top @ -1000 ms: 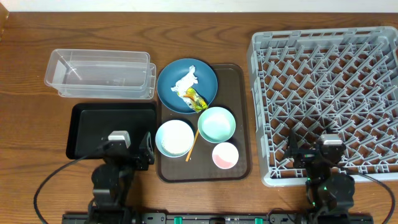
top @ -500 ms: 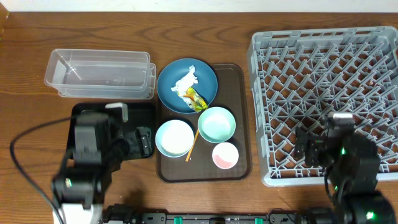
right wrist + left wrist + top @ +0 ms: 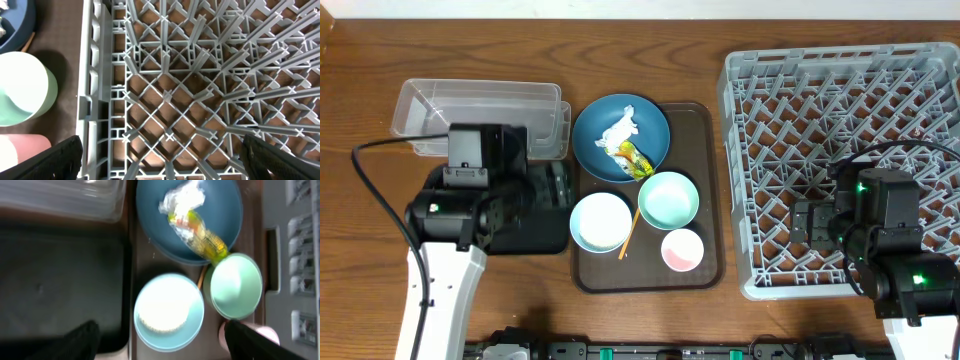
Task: Sort waste into correct bins and load items into the dishwasher rack
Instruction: 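Grasp the white crumpled tissue on the blue plate with the left gripper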
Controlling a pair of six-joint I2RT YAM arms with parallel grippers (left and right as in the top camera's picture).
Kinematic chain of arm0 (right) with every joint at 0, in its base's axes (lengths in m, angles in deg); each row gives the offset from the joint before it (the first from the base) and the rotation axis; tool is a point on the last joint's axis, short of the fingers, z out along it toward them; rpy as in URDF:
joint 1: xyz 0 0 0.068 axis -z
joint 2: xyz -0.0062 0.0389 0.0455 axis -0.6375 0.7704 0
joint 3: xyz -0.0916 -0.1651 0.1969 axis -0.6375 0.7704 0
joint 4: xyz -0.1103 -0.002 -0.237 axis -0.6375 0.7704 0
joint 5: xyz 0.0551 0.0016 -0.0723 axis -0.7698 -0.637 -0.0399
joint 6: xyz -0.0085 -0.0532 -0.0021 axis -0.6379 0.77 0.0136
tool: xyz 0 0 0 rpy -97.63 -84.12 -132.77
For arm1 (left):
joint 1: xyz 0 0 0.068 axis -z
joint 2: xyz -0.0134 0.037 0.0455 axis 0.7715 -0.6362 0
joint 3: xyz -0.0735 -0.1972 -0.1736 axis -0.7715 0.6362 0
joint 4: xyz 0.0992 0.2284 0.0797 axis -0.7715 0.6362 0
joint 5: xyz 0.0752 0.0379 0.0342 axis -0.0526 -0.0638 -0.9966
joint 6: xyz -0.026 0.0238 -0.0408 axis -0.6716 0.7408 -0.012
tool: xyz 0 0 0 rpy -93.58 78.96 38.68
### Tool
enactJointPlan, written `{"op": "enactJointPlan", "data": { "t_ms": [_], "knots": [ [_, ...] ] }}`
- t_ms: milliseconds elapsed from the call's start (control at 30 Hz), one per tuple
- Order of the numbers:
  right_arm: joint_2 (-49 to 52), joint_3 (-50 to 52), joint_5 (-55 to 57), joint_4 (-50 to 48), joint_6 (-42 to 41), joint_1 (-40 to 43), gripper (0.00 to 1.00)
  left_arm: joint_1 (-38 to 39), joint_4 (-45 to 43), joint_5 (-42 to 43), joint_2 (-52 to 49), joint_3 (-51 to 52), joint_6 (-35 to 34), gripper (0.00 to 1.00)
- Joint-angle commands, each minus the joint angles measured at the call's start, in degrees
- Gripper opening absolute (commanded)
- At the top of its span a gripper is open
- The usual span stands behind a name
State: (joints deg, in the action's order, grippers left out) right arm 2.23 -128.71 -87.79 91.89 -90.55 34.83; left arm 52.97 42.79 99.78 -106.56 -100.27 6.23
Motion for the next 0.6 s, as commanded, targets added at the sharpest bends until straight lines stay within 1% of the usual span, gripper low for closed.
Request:
{"op": "enactJointPlan", "data": {
  "t_ms": [0, 100, 167, 300, 367, 400, 467, 567],
  "knots": [
    [-0.3, -1.1, -0.4, -0.3, -0.6, 0.0, 0.99, 1.0, -4.9, 0.7, -1.8, -1.0, -0.6, 0.82],
    [-0.3, -1.1, -0.4, -0.4, -0.6, 0.0, 0.99, 3.0, -10.6, 0.6, -5.5, -1.9, -0.2, 0.81],
    [-0.3, -1.1, -0.4, -0.4, -0.6, 0.0, 0.99, 4.5, -13.2, -1.1, -8.5, -3.3, 0.7, 0.8],
    [-0.3, -1.1, -0.4, -0.3, -0.6, 0.0, 0.99, 8.9, -17.2, -8.0, -16.1, -7.3, 6.6, 0.8],
    [-0.3, -1.1, -0.4, -0.3, -0.6, 0.0, 0.99, 11.2, -19.7, -11.2, -19.8, -8.1, 10.1, 0.8],
    [-0.3, -1.1, -0.4, -0.3, -0.6, 0.0, 0.99, 12.1, -20.9, -12.9, -21.3, -8.1, 10.8, 0.8],
    [-0.2, -1.1, -0.4, -0.3, -0.6, 0.0, 0.99, 13.6, -22.8, -14.8, -24.7, -8.1, 11.0, 0.8],
    [-0.2, -1.1, -0.4, -0.2, -0.6, 0.0, 0.99, 14.9, -25.2, -14.7, -29.5, -8.1, 11.0, 0.8]
  ]
}}
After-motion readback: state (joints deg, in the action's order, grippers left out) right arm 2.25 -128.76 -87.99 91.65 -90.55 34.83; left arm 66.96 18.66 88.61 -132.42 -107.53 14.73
